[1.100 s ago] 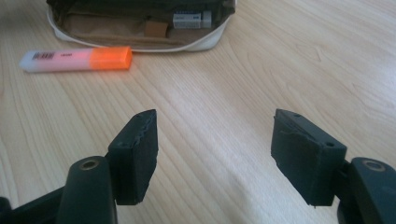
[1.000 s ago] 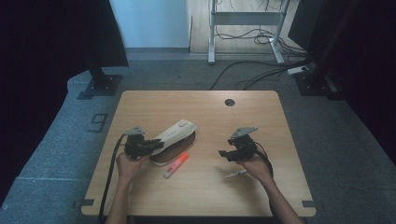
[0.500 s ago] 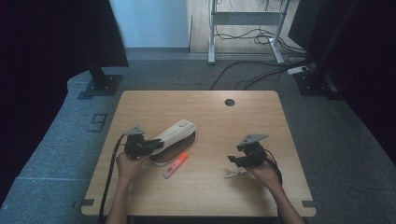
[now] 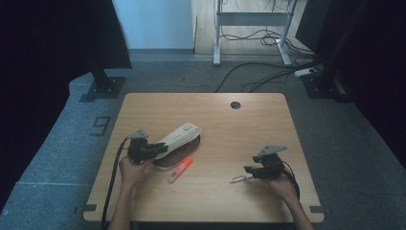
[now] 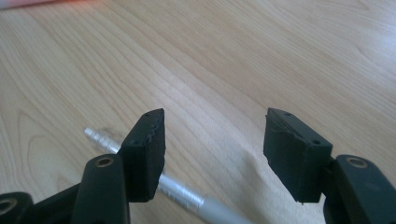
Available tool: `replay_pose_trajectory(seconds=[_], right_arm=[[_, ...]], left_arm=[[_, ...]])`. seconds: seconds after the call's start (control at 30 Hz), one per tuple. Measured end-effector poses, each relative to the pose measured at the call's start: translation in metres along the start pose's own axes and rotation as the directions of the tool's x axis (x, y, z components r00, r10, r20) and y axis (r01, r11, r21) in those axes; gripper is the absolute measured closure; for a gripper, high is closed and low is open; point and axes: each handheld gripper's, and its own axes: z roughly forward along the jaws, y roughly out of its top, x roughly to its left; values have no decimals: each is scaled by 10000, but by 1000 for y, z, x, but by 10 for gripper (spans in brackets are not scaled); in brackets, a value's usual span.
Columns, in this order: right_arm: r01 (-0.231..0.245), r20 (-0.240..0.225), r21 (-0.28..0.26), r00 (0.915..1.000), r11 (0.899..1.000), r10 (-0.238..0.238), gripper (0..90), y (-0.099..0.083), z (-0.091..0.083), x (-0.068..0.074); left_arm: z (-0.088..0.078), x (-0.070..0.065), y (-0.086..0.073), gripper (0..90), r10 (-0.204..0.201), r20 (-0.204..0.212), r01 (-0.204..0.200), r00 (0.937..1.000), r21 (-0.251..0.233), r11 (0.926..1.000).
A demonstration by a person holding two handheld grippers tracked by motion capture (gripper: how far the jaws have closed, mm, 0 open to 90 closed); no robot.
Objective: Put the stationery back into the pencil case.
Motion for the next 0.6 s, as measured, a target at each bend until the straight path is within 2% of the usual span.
replay_pose_trajectory(seconds=[0.6], right_arm=[[-1,-204,323,9998,9995,7,390,-24,-4,-1]], left_arm=[[0,0,0,740,22,-3,-22,10000,31,10000]])
